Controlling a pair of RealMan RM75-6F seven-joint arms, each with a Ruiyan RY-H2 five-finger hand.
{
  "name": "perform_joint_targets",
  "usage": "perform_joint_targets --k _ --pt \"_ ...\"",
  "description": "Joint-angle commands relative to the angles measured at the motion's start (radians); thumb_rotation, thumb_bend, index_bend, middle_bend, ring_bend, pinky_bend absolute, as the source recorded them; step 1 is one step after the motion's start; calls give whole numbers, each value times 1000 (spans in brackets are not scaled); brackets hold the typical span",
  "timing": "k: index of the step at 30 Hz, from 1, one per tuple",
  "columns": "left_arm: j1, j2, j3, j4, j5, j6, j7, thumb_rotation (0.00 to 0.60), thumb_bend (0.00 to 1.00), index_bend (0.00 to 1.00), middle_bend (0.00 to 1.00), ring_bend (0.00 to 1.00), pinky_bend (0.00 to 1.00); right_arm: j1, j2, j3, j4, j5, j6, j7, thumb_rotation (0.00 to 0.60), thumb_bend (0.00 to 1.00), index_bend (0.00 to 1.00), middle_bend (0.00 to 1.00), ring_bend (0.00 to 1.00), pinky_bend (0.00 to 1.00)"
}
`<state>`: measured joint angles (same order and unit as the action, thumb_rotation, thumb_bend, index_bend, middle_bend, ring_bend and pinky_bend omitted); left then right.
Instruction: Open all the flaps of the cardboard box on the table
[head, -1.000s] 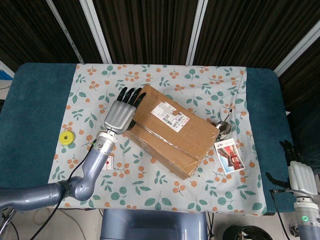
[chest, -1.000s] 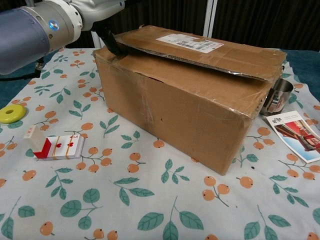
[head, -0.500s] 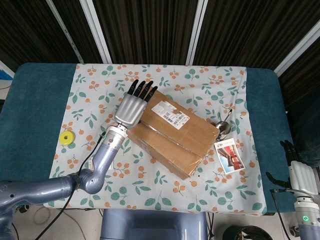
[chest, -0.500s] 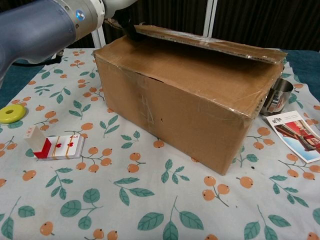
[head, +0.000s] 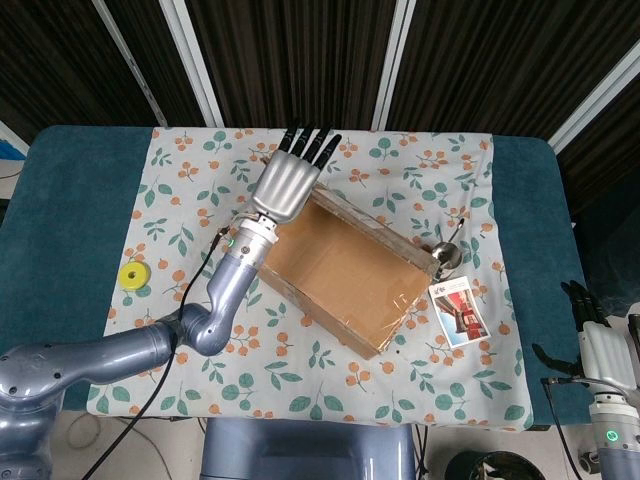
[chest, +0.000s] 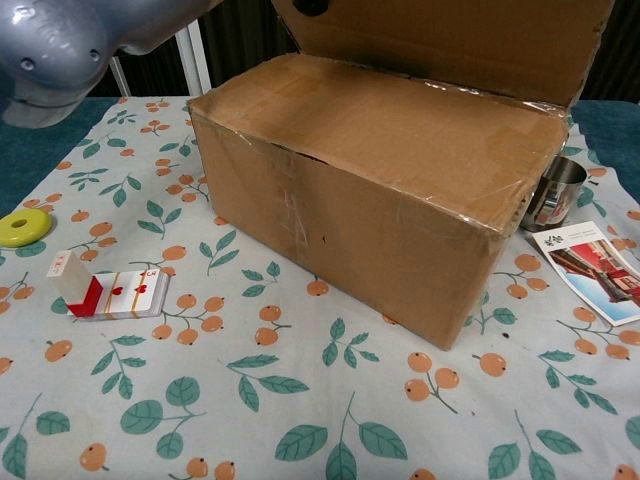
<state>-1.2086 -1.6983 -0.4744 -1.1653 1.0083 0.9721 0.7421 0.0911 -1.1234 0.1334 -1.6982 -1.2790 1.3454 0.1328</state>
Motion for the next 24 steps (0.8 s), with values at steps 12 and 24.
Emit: perform_joint_targets --k 12,24 --pt "-237 -175 -26 453 39 -103 -97 600 291 0 0 0 0 1 4 7 -4 22 -12 9 600 294 0 0 0 238" --pt "-332 -294 2 742 68 -177 -209 600 290 0 0 0 0 1 4 10 -2 37 -17 2 600 294 0 0 0 237"
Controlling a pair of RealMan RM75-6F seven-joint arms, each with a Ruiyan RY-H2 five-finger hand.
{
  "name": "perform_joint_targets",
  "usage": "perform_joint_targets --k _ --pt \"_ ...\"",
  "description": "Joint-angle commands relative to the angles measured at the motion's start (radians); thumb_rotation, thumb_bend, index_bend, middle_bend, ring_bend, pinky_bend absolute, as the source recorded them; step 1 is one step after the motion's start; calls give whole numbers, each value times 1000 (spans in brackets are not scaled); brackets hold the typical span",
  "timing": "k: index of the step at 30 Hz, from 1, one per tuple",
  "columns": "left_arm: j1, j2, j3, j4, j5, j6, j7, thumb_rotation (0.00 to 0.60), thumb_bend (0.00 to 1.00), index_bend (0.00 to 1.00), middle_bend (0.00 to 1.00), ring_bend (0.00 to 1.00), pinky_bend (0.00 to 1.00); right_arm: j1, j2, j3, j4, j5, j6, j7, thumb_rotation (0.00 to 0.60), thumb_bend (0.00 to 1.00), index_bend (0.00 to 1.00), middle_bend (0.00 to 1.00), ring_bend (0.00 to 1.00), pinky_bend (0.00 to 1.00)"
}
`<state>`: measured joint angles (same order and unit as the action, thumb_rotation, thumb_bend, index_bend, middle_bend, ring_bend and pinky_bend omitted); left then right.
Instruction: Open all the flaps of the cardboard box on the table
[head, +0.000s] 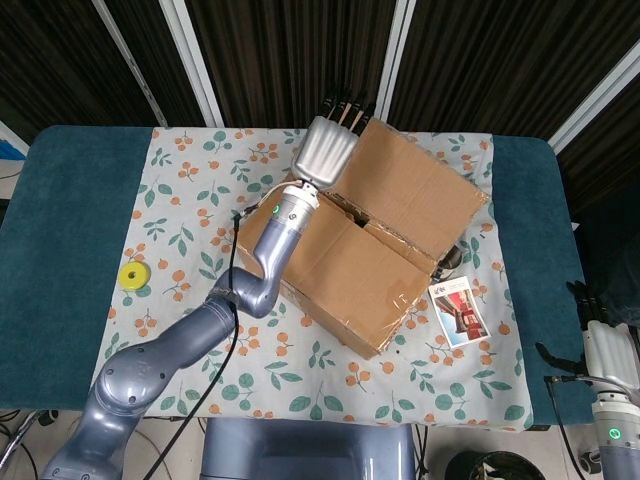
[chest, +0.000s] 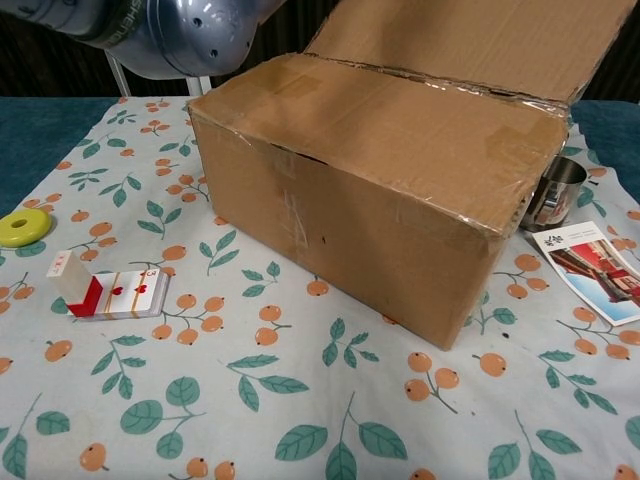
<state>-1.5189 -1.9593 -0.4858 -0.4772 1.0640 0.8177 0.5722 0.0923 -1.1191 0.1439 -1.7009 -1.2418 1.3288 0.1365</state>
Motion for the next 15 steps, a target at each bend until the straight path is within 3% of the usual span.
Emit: perform_joint_targets --k 1,9,13,15 --pt "-22 -36 17 64 16 -23 -48 600 290 0 0 0 0 0 0 -1 0 -1 -1 -2 600 294 0 0 0 238" --pt "24 -15 40 46 43 22 -130 600 275 0 0 0 0 -1 -2 -4 2 1 -1 -11 600 294 0 0 0 238" --pt "99 46 55 -70 55 81 -162 600 223 0 0 0 0 -3 -3 -2 4 9 2 -19 600 294 0 0 0 238" --pt "162 104 66 -187 58 123 -162 600 206 0 0 0 0 -3 -5 -1 5 14 4 -26 600 294 0 0 0 238"
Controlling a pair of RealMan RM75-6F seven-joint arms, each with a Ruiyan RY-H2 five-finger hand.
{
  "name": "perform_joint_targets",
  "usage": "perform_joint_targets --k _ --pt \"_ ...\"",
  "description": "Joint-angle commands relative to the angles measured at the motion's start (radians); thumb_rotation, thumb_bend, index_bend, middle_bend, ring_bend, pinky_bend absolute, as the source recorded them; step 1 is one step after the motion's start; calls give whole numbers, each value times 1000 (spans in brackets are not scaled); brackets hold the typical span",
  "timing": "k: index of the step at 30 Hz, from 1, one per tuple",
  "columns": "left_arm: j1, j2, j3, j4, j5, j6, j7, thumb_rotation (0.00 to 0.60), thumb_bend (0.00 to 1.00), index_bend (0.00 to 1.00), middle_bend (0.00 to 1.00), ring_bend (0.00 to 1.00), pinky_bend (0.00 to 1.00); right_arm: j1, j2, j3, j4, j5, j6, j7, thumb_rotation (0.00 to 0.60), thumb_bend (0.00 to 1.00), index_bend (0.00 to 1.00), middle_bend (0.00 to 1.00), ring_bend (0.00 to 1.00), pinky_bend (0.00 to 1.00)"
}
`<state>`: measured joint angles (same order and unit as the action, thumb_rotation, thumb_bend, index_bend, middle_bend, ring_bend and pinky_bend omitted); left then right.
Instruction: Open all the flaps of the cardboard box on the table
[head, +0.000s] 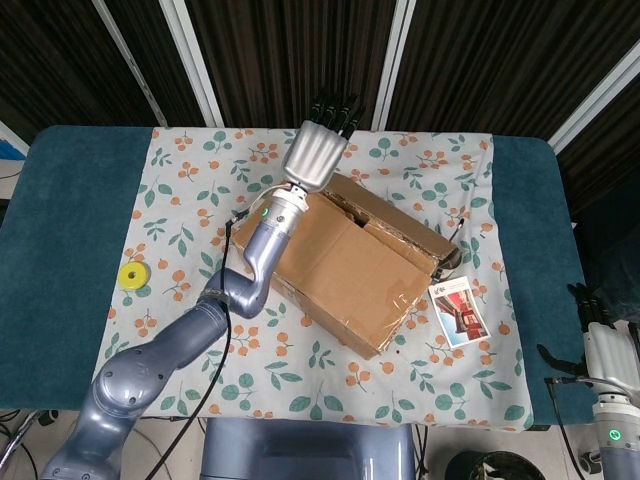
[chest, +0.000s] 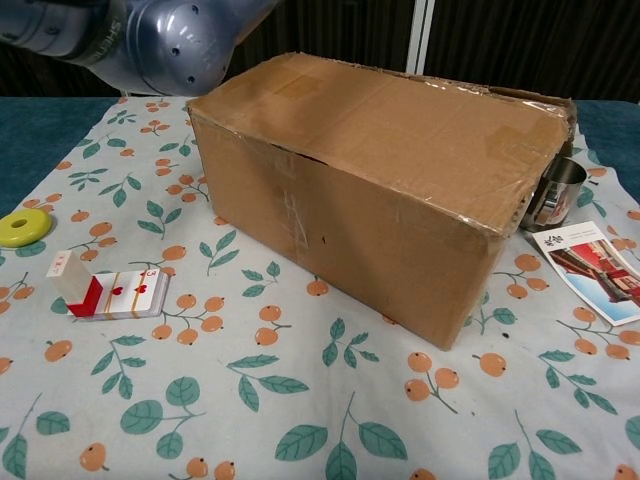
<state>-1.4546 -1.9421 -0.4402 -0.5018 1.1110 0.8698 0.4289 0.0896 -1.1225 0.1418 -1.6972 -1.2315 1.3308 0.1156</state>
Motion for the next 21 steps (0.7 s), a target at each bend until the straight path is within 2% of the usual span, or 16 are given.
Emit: perform_joint_targets --k 1,6,7,10,13,18,21 --pt "127 115 25 -222 9 89 -15 600 198 0 0 0 0 -1 -2 2 2 5 3 -9 600 294 0 0 0 238" --pt "308 318 60 -631 -23 185 63 600 177 0 0 0 0 -1 -6 2 5 11 9 -34 600 294 0 0 0 238" --pt "356 376 72 -745 -33 214 88 600 175 0 0 0 0 -1 -7 2 6 12 12 -42 600 294 0 0 0 238" --pt "474 503 115 -981 -51 289 122 600 169 0 0 0 0 -2 -9 2 7 12 20 -59 600 294 0 0 0 238" --pt "576 601 168 -1143 -52 354 128 600 167 0 0 0 0 -4 -11 3 5 16 25 -71 600 294 0 0 0 238" --pt "714 697 266 -1264 -5 448 102 600 165 0 0 0 0 -2 -12 1 4 12 32 -102 600 294 0 0 0 238" --pt "787 724 320 -1287 29 501 72 600 163 0 0 0 0 -1 -13 -1 1 11 35 -121 600 294 0 0 0 238"
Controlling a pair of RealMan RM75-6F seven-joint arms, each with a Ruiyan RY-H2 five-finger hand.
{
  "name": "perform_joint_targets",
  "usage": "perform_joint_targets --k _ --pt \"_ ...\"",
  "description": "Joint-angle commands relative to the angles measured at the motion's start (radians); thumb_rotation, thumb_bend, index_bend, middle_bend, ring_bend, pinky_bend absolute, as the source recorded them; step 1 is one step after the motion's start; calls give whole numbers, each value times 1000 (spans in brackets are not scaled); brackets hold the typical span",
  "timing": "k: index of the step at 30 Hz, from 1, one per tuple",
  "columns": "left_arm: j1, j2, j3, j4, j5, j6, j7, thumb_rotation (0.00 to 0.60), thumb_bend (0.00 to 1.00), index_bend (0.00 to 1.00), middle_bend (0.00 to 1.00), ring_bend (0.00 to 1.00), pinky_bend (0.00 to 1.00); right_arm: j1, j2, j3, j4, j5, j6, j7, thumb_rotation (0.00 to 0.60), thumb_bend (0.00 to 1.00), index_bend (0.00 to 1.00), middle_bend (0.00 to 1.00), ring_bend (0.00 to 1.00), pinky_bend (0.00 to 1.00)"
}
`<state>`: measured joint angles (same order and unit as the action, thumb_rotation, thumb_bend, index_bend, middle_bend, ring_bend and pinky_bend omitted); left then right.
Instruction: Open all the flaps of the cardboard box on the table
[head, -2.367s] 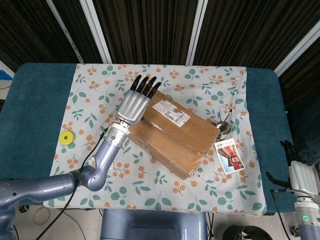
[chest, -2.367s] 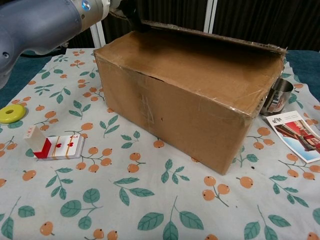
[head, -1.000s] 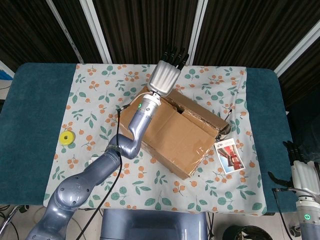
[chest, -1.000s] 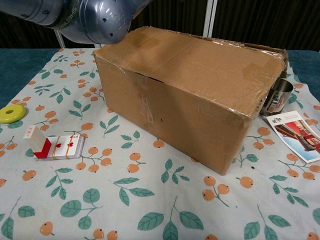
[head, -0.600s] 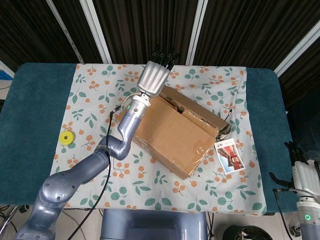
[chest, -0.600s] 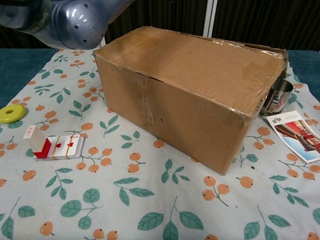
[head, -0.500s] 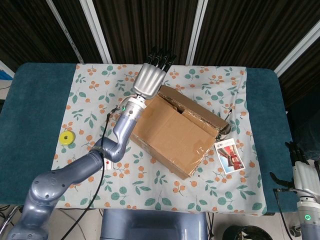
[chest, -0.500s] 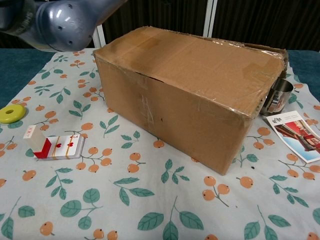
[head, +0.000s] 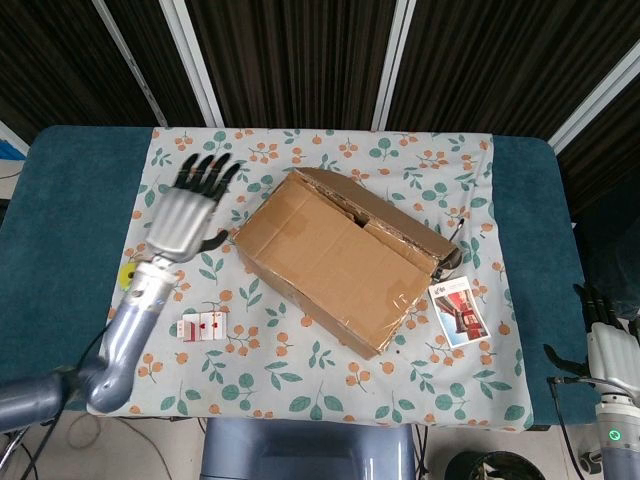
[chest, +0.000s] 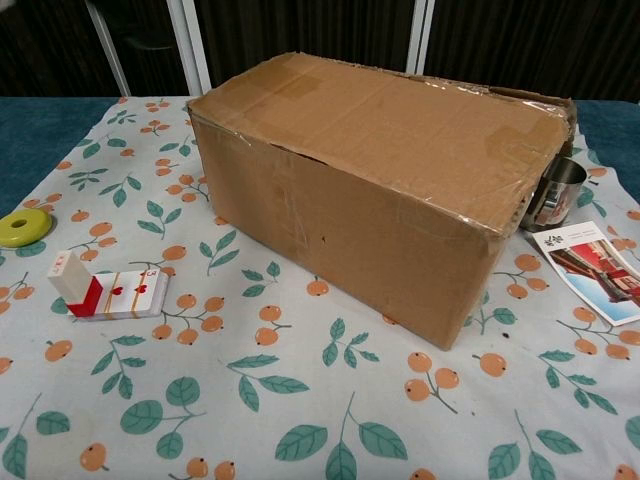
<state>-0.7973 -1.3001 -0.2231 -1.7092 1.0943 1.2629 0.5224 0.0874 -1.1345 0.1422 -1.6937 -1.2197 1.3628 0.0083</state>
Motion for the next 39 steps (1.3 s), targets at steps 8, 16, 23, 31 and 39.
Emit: perform_joint_targets --k 8,16,23,31,39 --pt "310 97 237 -8 143 214 -146 600 158 0 0 0 0 8 7 6 -26 9 12 -70 600 294 0 0 0 238" --pt "427 29 280 137 210 263 -283 600 158 0 0 0 0 126 75 112 -204 -6 -41 -141 600 426 9 10 12 238" --pt "448 3 269 193 244 268 -325 600 160 0 0 0 0 247 98 213 -297 60 -118 -198 600 806 100 163 185 323" --pt "464 -8 248 228 272 260 -378 600 161 0 0 0 0 413 45 304 -426 295 -238 -229 600 922 128 169 209 374" --pt "473 -8 235 234 291 241 -395 600 161 0 0 0 0 510 -51 272 -432 452 -247 -297 600 922 146 168 209 374"
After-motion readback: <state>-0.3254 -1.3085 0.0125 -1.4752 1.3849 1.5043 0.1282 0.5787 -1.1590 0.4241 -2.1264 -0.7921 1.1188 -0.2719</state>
